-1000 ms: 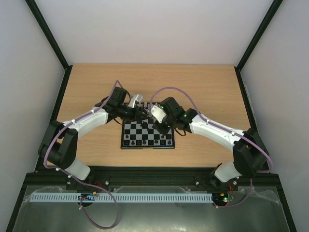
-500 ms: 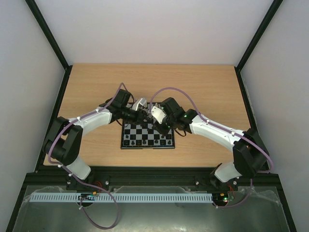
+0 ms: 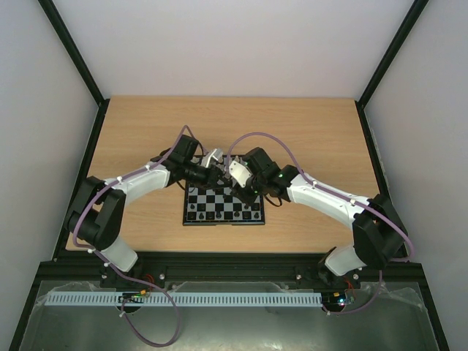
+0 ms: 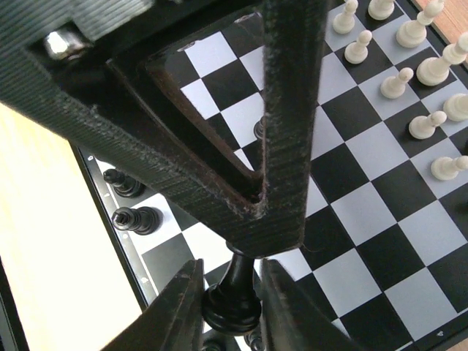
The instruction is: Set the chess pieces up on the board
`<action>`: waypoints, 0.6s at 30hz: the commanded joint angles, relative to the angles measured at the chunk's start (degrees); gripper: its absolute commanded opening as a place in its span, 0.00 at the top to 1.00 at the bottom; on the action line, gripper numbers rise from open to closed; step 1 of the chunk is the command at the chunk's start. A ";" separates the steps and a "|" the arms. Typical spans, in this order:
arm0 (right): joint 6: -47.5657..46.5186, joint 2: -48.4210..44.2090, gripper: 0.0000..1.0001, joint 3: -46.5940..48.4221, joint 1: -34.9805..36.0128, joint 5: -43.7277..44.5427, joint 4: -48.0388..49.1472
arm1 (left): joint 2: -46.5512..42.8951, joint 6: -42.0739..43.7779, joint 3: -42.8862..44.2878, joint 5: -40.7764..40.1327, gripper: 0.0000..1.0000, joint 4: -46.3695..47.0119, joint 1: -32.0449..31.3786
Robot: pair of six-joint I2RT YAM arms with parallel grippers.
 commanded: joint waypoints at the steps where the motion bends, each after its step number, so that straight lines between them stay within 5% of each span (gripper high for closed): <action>1: -0.10 -0.10 0.68 -0.39 -0.20 0.41 -0.01 | 0.10 1.18 0.81 -1.11 0.85 -2.55 -0.42; 6: 0.49 -3.61 0.52 0.23 -2.25 -3.94 -2.10 | -3.07 3.03 2.41 -8.14 0.86 -6.89 -0.44; 18: 10.73 -7.27 0.47 -0.39 -20.99 -18.19 -1.98 | -11.57 11.43 5.39 -35.44 0.88 -18.91 -9.05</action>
